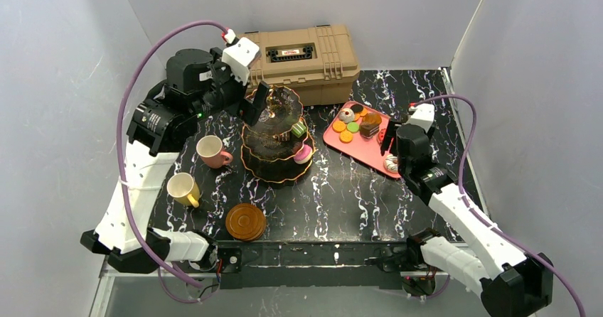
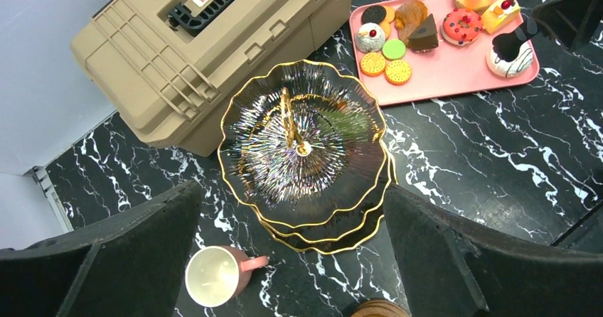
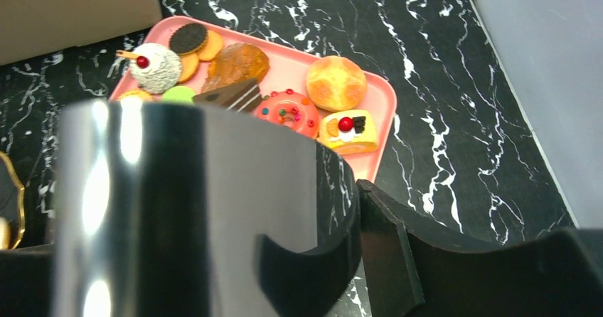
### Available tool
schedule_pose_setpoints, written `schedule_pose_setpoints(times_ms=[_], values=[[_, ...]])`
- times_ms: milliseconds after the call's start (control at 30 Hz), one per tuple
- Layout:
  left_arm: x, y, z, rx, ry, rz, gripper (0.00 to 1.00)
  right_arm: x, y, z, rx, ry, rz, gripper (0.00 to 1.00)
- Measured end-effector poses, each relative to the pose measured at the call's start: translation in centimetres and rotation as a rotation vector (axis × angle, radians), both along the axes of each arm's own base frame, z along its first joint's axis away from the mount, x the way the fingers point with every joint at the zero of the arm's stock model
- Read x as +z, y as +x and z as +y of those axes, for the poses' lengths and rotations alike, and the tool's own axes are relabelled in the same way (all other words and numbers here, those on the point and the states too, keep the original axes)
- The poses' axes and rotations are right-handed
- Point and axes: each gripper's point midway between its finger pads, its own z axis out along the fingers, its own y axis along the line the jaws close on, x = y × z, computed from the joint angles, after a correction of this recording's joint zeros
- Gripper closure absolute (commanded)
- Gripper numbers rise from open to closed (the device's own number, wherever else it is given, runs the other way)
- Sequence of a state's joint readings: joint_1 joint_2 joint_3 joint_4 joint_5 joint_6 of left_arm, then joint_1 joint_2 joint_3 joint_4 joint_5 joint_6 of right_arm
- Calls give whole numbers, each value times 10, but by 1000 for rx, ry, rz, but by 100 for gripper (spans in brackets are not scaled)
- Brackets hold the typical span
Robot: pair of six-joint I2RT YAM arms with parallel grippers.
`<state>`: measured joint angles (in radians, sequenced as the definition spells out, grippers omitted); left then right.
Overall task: Serve the afternoon tea
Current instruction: Pick up the desert from the tray.
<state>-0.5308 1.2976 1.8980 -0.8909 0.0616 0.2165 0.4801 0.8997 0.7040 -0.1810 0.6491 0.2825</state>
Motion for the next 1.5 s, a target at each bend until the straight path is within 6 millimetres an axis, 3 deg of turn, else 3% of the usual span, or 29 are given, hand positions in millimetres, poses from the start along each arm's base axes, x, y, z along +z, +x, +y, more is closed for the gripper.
schedule_pose_setpoints(times_ms=[300, 700, 1000, 1300, 1500], values=[[6, 4, -1, 13, -36, 12, 2, -28, 3, -26, -68, 16, 50, 17], [8, 20, 9, 90, -78, 57, 2, -52, 13, -34, -67, 74, 65, 14], [7, 23, 15, 120, -105, 74, 2, -58, 27, -33, -53, 117, 62, 16], [7, 23, 15, 118, -114, 79, 2, -80, 27, -29, -37, 120, 114, 23], [7, 23, 15, 117, -118, 82, 2, -80, 27, -29, -30, 119, 106, 51]])
